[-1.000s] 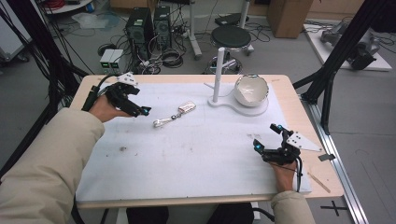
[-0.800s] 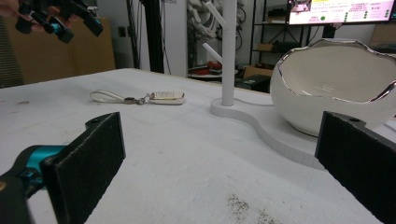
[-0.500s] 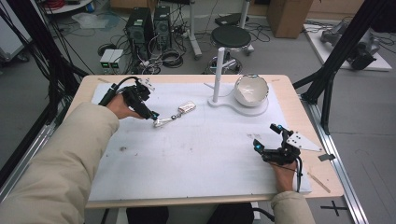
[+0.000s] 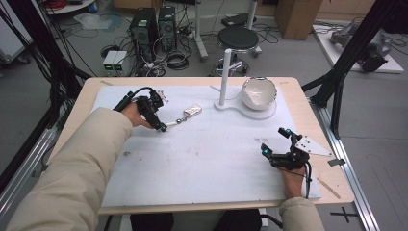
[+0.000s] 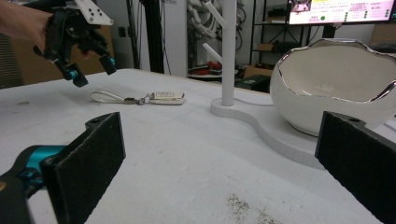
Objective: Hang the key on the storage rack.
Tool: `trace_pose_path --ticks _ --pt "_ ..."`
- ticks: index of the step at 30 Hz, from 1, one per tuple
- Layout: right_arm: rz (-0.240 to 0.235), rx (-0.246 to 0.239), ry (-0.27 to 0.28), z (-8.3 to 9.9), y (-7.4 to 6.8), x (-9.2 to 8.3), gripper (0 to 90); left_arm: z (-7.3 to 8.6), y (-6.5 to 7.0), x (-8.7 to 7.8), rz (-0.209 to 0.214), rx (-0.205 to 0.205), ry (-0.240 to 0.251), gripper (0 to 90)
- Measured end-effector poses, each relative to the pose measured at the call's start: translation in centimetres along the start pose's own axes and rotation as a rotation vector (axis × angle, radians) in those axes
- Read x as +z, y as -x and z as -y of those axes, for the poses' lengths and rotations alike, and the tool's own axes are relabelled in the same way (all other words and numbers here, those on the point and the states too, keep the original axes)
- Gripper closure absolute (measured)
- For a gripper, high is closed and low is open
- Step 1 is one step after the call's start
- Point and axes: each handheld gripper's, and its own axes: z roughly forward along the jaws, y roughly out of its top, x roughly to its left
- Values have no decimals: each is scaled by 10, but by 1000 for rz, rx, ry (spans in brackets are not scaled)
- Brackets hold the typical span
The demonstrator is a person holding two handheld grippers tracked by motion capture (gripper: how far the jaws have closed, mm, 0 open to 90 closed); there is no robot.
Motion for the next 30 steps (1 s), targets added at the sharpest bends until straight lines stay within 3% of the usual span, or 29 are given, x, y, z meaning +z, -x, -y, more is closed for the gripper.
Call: trace_pose_path --ticks 11,18,30 --pt "3 -7 3 0 1 0 7 0 0 10 9 14 -60 112" --pt "3 -7 3 0 1 0 7 0 0 17 7 -1 -85 130" --pt "3 -1 1 0 1 0 7 0 0 18 29 -1 -101 301"
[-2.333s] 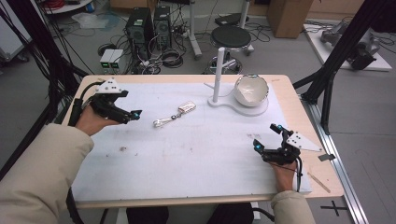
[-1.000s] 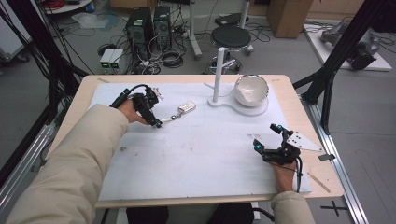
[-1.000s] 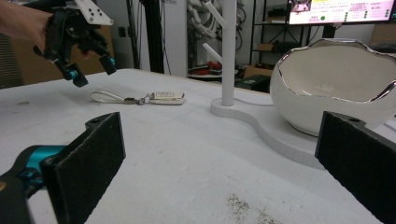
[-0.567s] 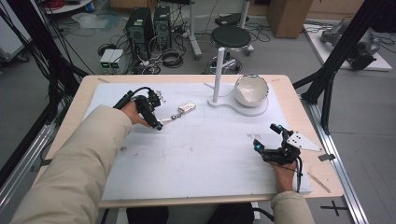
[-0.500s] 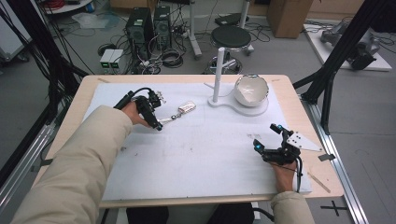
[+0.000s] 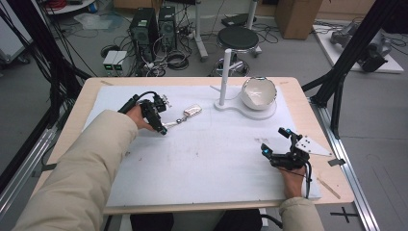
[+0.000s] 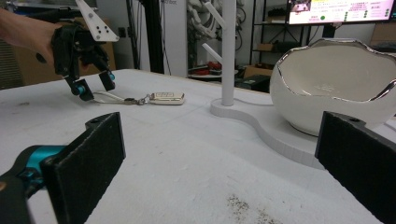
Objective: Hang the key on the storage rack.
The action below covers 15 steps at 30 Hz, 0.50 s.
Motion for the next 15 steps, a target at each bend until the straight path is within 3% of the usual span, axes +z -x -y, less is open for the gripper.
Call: trace_pose_path --ticks 15 --pt "1 0 0 0 0 0 7 0 1 0 26 -9 -15 524"
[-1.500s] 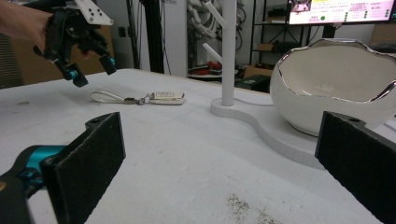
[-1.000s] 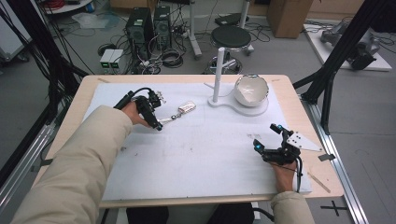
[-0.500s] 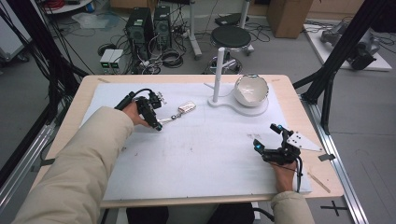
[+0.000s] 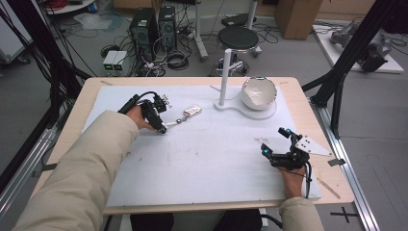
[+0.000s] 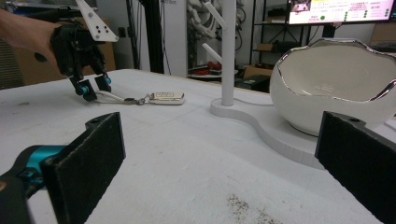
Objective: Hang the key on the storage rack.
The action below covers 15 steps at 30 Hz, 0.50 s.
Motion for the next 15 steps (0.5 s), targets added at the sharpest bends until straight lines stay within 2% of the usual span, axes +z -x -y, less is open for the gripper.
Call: trace_pose_path --ticks 4,7,10,13,15 --pt "-1 -2 2 0 0 0 7 -1 1 2 -1 -12 -25 599" --pt "0 -3 1 0 0 0 7 -2 1 2 -1 -16 -29 712" --pt "-1 -5 2 0 0 0 7 -4 2 2 -9 -10 -30 730" --pt "-2 -5 2 0 0 0 7 -5 3 2 -19 19 -33 734" --pt "-2 -6 2 0 0 0 7 -4 4 2 -19 24 -30 735"
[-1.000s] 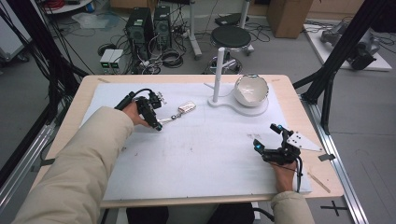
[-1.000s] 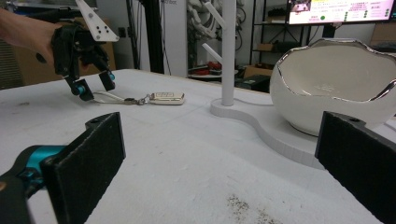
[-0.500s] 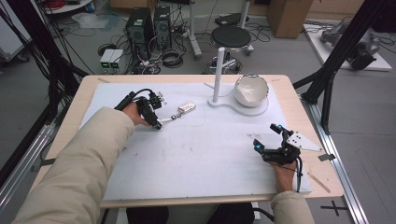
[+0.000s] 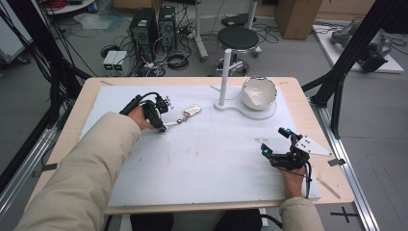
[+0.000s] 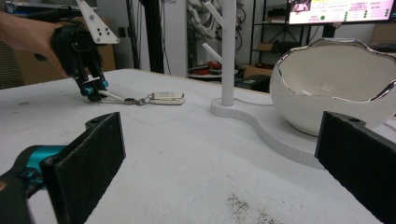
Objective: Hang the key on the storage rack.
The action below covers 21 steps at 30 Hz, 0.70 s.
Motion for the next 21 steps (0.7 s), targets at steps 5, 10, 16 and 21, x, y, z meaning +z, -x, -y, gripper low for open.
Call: trace_pose_path --ticks 5,10,16,21 --pt "0 0 1 0 0 0 7 0 1 -1 -4 43 15 736" --pt "-4 14 -6 0 -1 0 7 0 1 -6 -10 49 41 737" --pt "1 20 -3 0 0 0 7 0 4 -18 8 57 104 738" --pt "5 31 1 0 1 -1 7 4 9 -30 26 55 187 738"
